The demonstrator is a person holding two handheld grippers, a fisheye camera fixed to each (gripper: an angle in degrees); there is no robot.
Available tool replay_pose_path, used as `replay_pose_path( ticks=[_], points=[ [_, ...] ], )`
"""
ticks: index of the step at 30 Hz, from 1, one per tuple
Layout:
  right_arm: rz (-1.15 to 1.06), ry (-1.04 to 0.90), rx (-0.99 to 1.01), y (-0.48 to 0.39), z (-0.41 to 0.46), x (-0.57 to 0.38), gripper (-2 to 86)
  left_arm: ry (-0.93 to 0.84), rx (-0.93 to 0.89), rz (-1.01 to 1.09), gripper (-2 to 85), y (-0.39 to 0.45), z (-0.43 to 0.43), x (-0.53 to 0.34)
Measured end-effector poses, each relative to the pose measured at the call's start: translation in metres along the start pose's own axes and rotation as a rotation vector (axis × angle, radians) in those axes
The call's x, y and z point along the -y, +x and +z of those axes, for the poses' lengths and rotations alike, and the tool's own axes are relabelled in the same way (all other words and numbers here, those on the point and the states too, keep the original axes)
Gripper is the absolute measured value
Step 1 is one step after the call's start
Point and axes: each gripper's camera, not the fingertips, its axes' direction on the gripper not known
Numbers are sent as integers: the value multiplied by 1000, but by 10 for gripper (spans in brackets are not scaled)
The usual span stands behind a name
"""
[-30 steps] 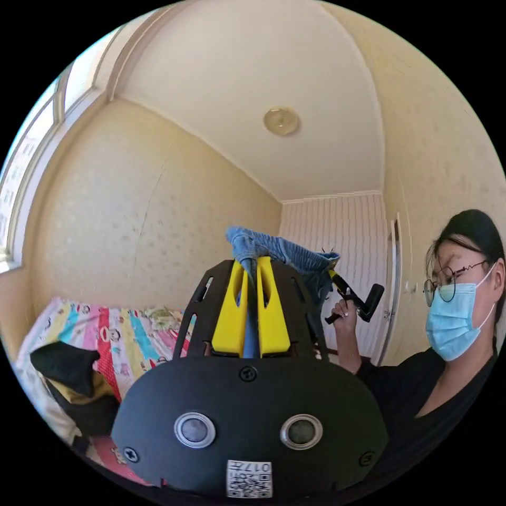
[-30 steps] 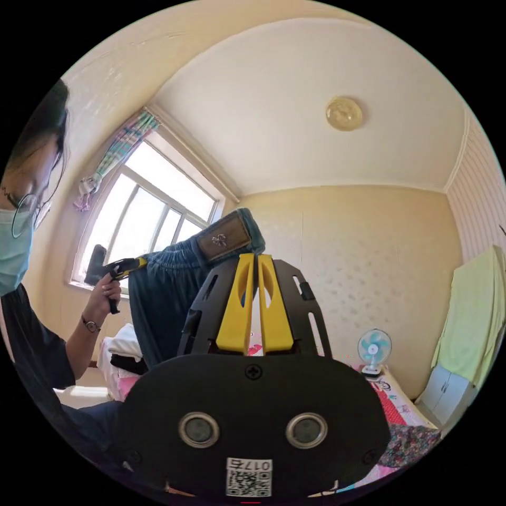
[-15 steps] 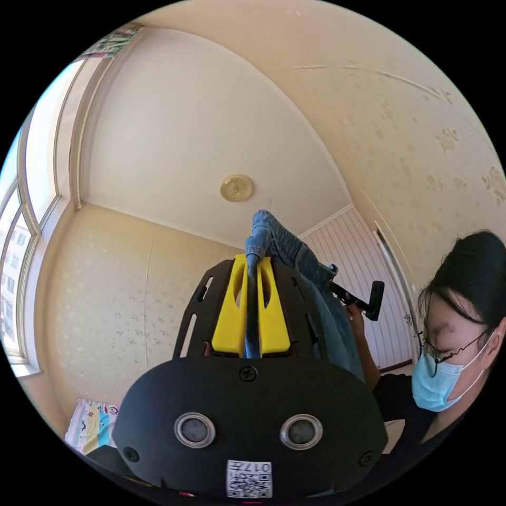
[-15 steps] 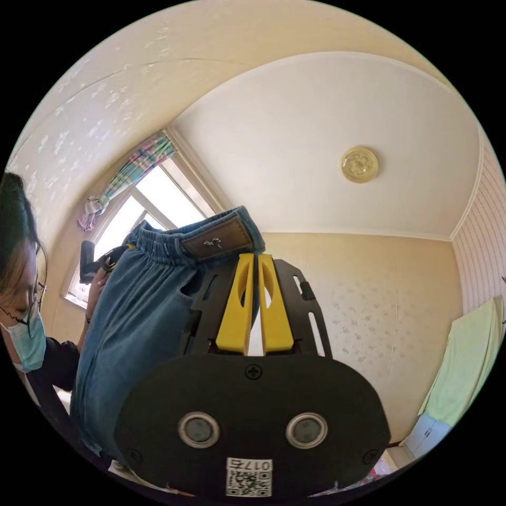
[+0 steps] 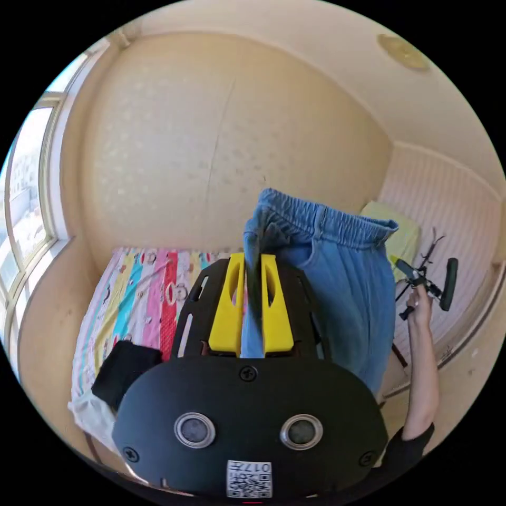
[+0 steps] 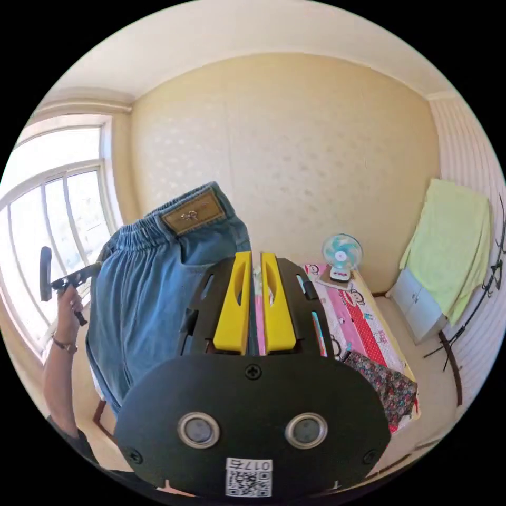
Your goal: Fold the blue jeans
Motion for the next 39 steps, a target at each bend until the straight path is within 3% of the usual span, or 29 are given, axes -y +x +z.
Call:
replay_pose_path(
  ticks=[2,4,8,11,14,17,21,24,26,27,30,32,35,39],
  points=[
    [127,19,-98,28,59,-32,40,-91,80,-111,56,-50,75,-26],
    [72,-4,-54,37,110,-69,33,-94,-52,-124,52,-86,132,-68],
    [-113,-386,101,59,247,-226,30,-443,-235,-178,65,-164,287,-226],
    [-83,-660,181,85,308,-381,31,-681,-290,-204,78,-194,352,-379],
    [58,-854,285,107,324,-512,37,-821,-407,-152,88,-189,359,-506],
    [235,-836,367,125,304,-577,52,-772,-452,-150,98,-179,311,-581],
    [354,-710,439,142,267,-588,102,-593,-496,-307,99,-195,235,-622],
    [146,-762,373,131,262,-586,117,-505,-422,-407,101,-213,191,-646],
    [-112,-875,285,115,268,-588,73,-499,-395,-414,103,-216,179,-657],
    [-136,-913,290,114,269,-584,63,-506,-390,-408,103,-216,178,-657],
    [-102,-959,355,137,251,-549,45,-500,-374,-362,103,-210,170,-649],
    [58,-831,94,200,218,-529,44,-507,-366,-318,102,-205,169,-641],
    [299,-844,-131,280,191,-537,53,-577,-201,-366,105,-215,179,-645],
    [313,-786,-9,283,172,-542,64,-651,-105,-447,112,-230,194,-663]
  ],
)
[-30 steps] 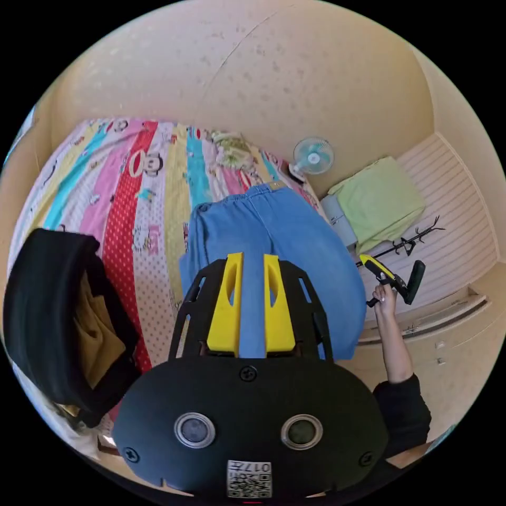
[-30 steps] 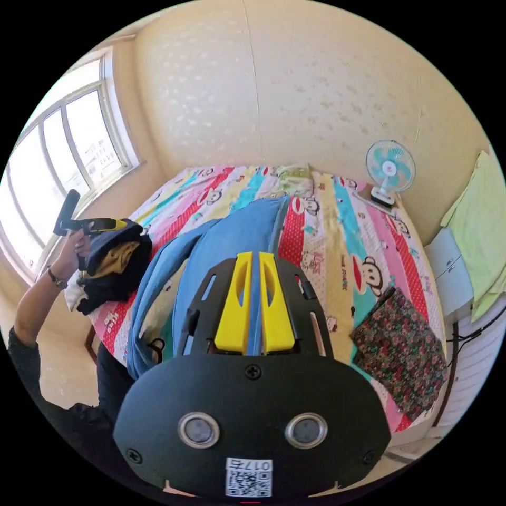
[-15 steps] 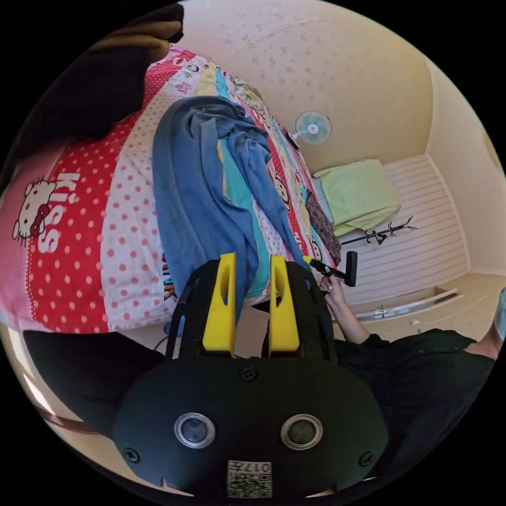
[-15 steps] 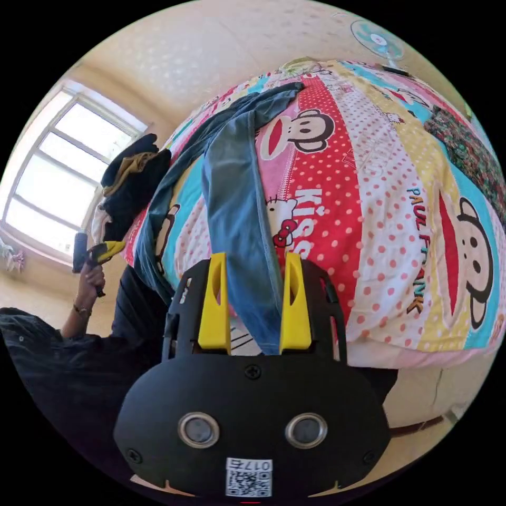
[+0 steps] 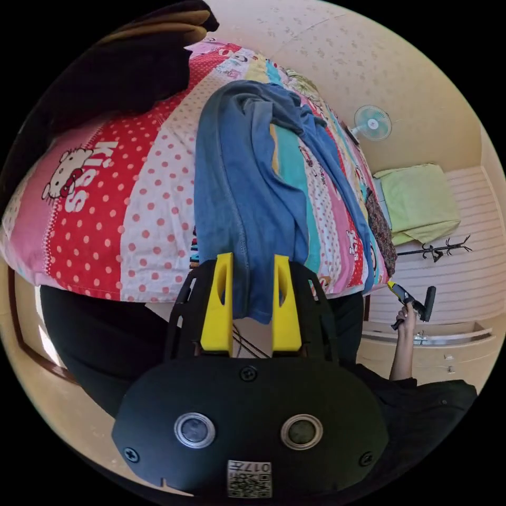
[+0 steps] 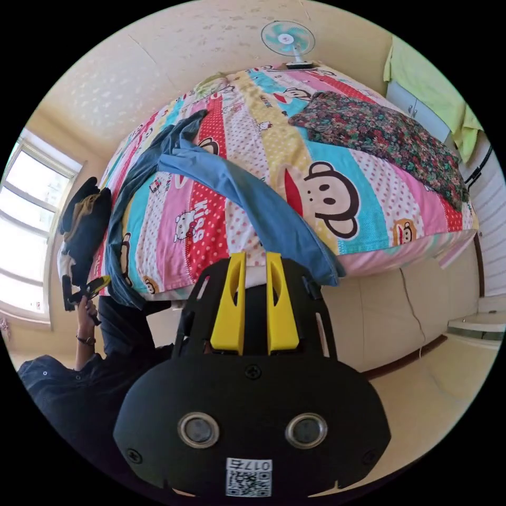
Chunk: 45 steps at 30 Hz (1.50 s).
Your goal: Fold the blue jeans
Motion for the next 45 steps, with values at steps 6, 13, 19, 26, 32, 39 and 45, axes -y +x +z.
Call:
replay_pose_path(
  ticks=[6,13,19,26,32,39,45],
  points=[
    [-263,-94,244,-85,53,-18,66,-85,-59,-22,48,-27,11,-3],
    [-530,-241,550,-173,96,-18,79,19,-742,67,10,-95,-101,-40],
    [-714,-306,745,-226,123,3,131,21,-444,-27,1,-143,-132,-75],
    [-755,-493,881,-252,195,-11,85,41,-771,-20,-3,-156,-133,-88],
    [-610,-265,661,-217,165,-5,110,60,-696,-5,-4,-157,-164,-106],
    [-720,-484,841,-256,193,7,26,114,-703,-35,-7,-167,-171,-123],
    [-844,-309,1176,-183,86,26,13,56,-549,-25,-8,-173,-174,-150]
  ],
)
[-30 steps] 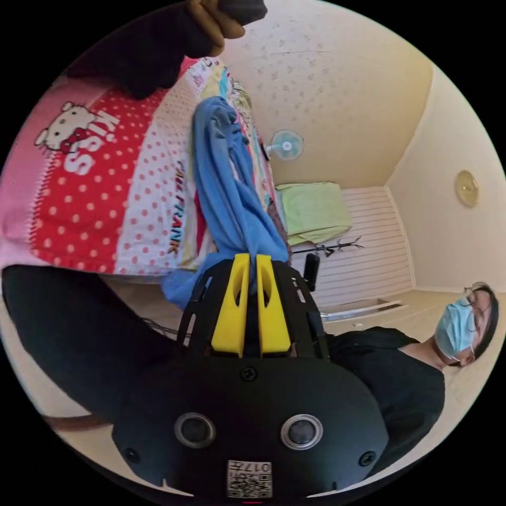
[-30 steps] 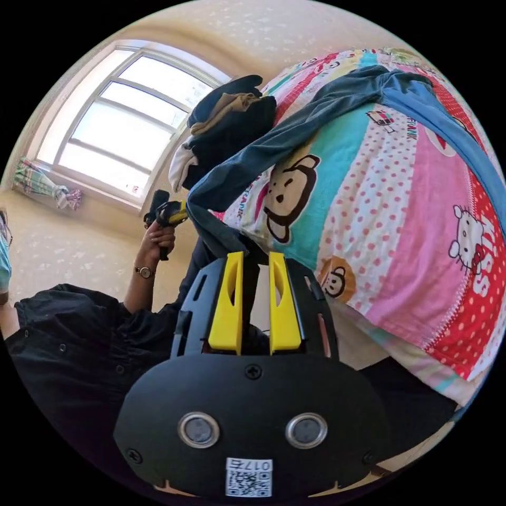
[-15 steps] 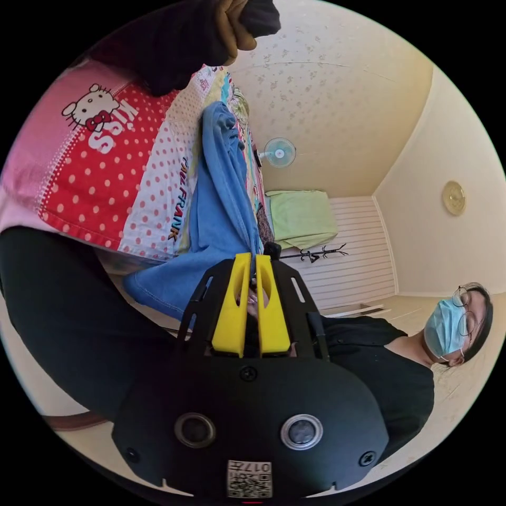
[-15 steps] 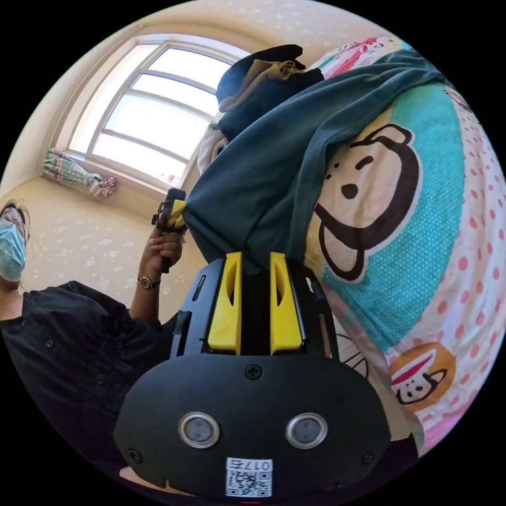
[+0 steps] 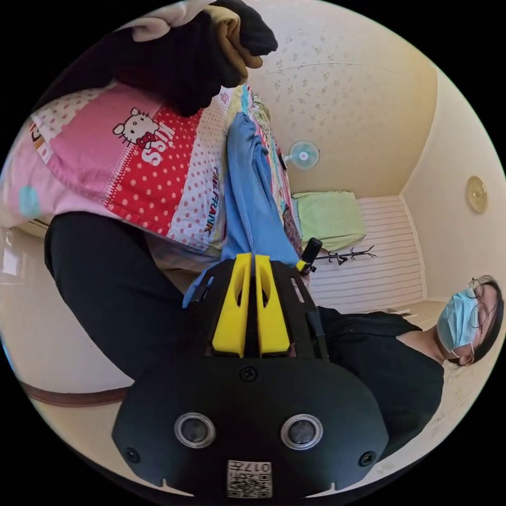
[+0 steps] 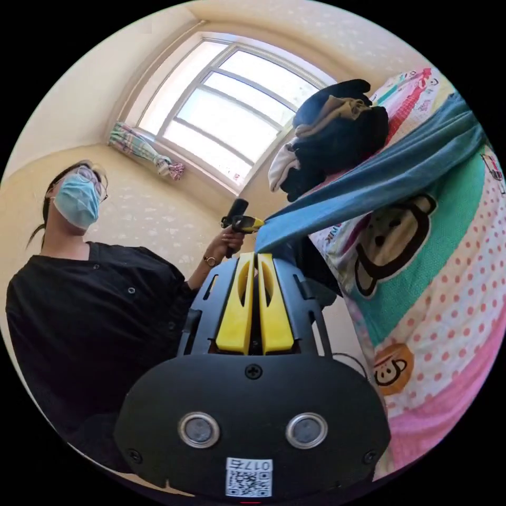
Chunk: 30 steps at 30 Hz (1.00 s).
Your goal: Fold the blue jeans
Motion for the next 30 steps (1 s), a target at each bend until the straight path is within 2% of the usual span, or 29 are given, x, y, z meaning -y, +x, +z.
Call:
replay_pose_path(
  ticks=[3,6,8,10,12,14,15,17,20,23,25,26,28,30],
  points=[
    [-38,-114,-105,-31,-27,-22,12,-185,-59,15,-9,-9,38,0],
    [27,-228,-288,-38,-29,-38,15,-380,243,-78,-10,-22,76,-1],
    [289,-329,-462,-10,-24,-50,19,-458,429,-115,-10,-28,102,-2],
    [435,-422,-530,9,-16,-61,26,-432,377,-70,-9,-21,116,-1],
    [462,-363,-545,9,-24,-66,31,-367,239,-21,-9,-12,124,2],
    [466,-212,-560,-4,-58,-69,40,-335,113,45,-7,2,133,3],
    [474,-175,-587,-8,-70,-70,43,-334,107,67,-7,7,134,3],
    [539,4,-789,-30,-129,-81,64,-324,169,126,-7,22,141,-1],
    [680,193,-992,-54,-195,-105,108,-294,218,144,-8,26,152,-6],
    [875,209,-1192,-53,-225,-130,135,-290,149,138,-9,16,173,-8],
    [944,225,-1170,-36,-231,-148,128,-318,99,128,-9,8,191,-9],
    [989,175,-1057,-15,-231,-159,112,-349,82,115,-9,5,205,-10],
    [1006,139,-1006,-14,-233,-163,48,-390,80,139,-9,9,221,-12],
    [882,159,-906,-42,-240,-155,38,-412,92,179,-9,18,229,-15]
  ],
)
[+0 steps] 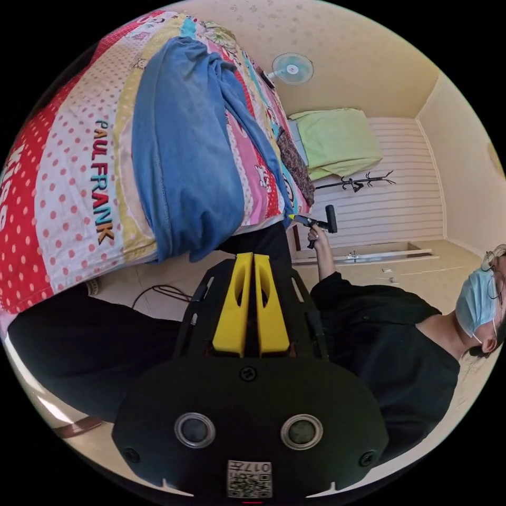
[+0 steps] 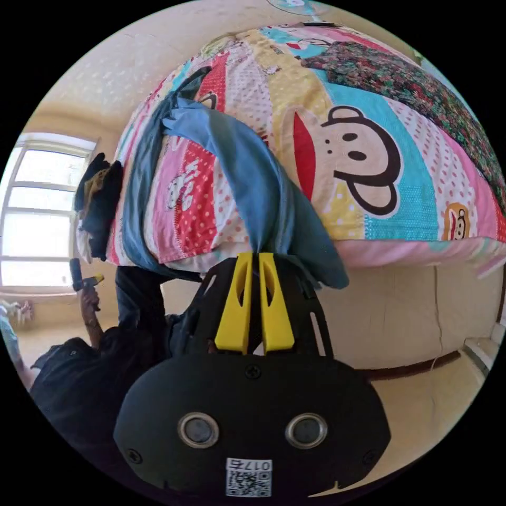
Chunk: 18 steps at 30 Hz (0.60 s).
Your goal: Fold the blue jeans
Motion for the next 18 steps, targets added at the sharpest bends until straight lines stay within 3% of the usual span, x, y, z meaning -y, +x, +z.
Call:
replay_pose_path(
  ticks=[2,5,7,11,13,15,18],
  points=[
    [-202,238,489,-7,-66,-26,32,1,13,37,-9,10,1,-2],
    [-341,391,841,0,-116,-51,27,2,-18,57,-8,16,7,-5],
    [-378,325,814,2,-119,-57,25,-21,-44,92,-5,22,19,-4],
    [-100,-19,505,35,-50,-71,19,-146,-102,175,39,31,77,9],
    [-20,-123,474,49,-22,-84,17,-218,-137,164,66,27,107,16],
    [49,-147,456,60,-10,-99,19,-274,-185,173,83,27,133,24],
    [22,-36,562,63,-18,-116,34,-344,-223,224,98,40,169,42]
  ],
)
